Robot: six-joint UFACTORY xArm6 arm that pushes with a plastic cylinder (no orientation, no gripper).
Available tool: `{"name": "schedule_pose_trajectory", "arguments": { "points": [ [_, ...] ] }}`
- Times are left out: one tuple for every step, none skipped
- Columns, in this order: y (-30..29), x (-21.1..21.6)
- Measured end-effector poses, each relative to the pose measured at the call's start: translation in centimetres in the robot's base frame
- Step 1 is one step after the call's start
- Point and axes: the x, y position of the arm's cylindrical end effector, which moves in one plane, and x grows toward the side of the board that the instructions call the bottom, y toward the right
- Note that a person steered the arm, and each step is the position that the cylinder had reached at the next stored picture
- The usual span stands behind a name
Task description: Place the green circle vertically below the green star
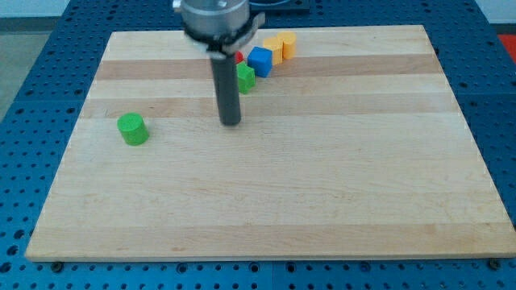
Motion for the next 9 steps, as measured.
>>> {"name": "schedule_pose_trajectory", "arguments": {
  "points": [
    [-7.8, 6.1],
    [-18.9, 6.7],
    [-23.6, 4.6],
    [-21.1, 3.1],
    [-15.8, 3.1],
    [-15.1, 3.1],
    [-18.5, 3.0],
    [-19.0, 1.0],
    [-15.8, -0.3]
  ]
}}
